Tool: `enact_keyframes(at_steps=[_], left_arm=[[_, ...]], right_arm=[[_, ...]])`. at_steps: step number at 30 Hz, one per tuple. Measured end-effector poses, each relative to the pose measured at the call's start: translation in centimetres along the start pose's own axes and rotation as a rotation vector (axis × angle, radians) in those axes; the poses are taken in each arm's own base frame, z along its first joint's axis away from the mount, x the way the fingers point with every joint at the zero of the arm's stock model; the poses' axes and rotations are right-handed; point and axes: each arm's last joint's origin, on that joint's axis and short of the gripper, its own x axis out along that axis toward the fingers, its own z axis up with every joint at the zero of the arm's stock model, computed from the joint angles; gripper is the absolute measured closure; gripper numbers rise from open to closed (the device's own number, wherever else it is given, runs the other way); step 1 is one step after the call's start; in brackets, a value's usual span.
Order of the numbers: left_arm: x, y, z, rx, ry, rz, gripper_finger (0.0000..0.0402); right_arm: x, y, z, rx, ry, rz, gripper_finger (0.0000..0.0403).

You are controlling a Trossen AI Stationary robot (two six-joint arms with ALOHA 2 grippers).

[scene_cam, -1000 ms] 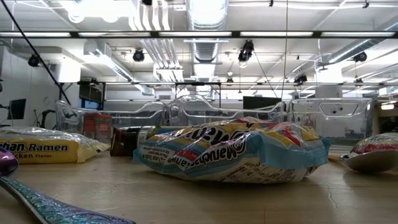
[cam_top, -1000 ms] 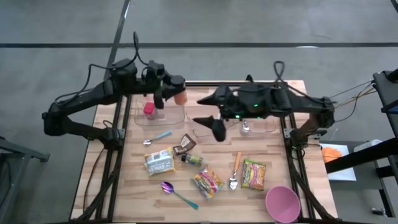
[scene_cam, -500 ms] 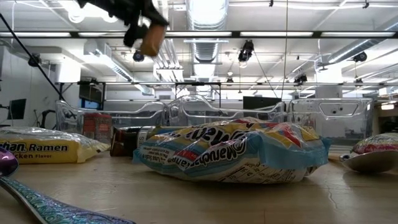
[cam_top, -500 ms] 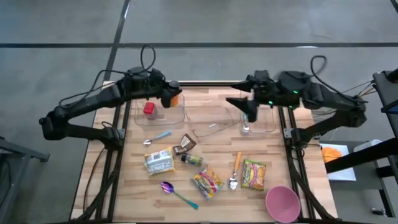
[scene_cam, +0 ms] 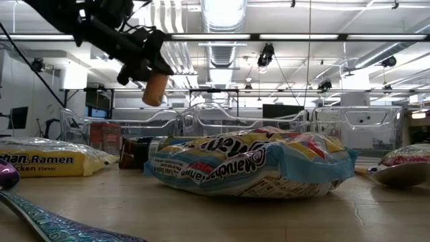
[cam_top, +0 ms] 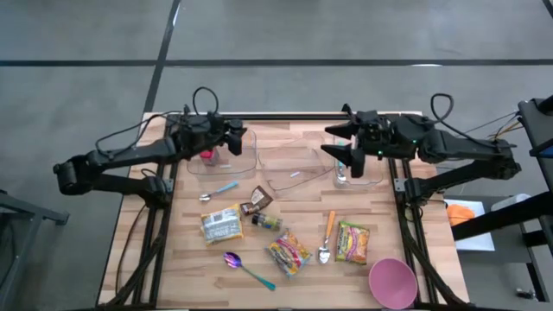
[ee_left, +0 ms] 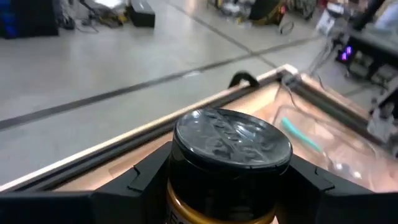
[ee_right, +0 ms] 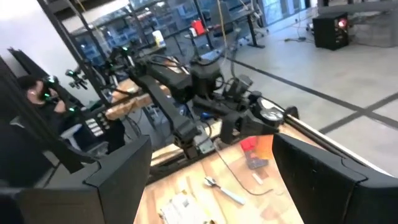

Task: Pick & Place Food Item
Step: Put the orange seasoning bottle into the left transparent bin

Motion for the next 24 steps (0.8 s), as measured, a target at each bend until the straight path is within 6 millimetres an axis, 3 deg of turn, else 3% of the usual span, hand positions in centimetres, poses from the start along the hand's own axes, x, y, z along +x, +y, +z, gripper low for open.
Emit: enact_keyframes(at_steps=[7,14,24], left_arm=[[0.1,0.9,-2.6,-0.08,-0.067,0.04,0.019],[0.2,1.0,-4.3,-0.048,-0.048,0.099,0.019],[3.2,-0.2,-5.1,0.0,0.0,0.126,0.019]], right_arm=[[0.0,0.1,0.1,-0.013,-0.009,0.006,0.0076],[-0.2,0.1,0.2,-0.026,-0.015,0.007,0.0076],[-0.2,0.1,0.2,-0.029,-0.016,0.007,0.0076]])
